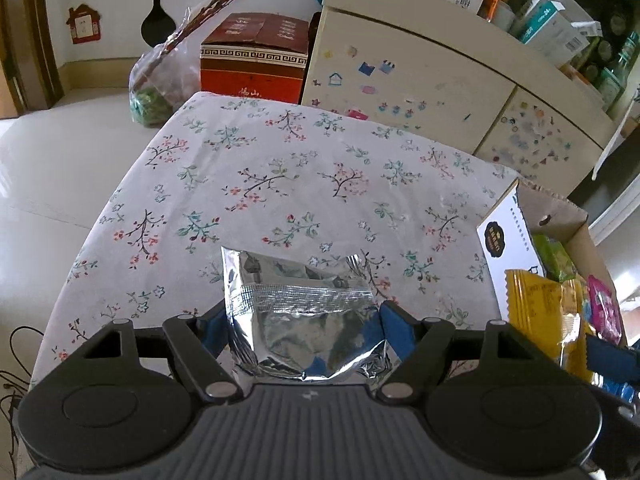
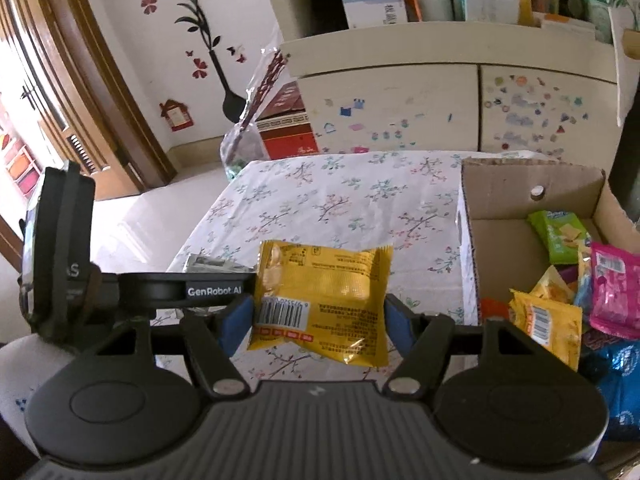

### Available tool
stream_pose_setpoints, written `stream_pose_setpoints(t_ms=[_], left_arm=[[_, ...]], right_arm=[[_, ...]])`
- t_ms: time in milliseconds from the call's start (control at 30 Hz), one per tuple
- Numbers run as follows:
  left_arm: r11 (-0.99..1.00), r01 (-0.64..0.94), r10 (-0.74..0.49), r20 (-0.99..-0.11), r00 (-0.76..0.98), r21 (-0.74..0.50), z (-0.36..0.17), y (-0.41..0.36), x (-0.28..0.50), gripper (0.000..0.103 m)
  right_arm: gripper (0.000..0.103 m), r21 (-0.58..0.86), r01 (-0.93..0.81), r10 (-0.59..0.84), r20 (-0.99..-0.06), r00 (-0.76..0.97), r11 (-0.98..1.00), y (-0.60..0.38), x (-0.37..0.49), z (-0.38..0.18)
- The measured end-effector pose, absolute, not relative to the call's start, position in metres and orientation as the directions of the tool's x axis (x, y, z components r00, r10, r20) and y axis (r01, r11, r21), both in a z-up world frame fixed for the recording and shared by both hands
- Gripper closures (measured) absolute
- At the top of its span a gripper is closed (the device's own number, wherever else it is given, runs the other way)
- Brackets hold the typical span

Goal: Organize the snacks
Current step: 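Lift and carry the foil packet over the box while the right carries the yellow packet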

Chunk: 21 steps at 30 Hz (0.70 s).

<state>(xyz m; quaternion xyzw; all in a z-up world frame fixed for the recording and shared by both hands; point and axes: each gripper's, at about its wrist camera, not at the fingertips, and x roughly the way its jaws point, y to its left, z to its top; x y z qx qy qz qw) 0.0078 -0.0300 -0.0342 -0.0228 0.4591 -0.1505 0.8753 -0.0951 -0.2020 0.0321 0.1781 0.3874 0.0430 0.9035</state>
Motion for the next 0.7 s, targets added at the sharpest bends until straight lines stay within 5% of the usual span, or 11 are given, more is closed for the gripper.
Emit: stream_pose_setpoints(t_ms=[700], left_arm=[[0.946,0.258,-0.315,-0.742,0.592,-0.196,-0.006,-0.049,-0.005,0.022]], right_arm=[[0.033,0.327,0.109,0.144,-0.66,0.738,0.939,-0.224,-0.107,0.046]])
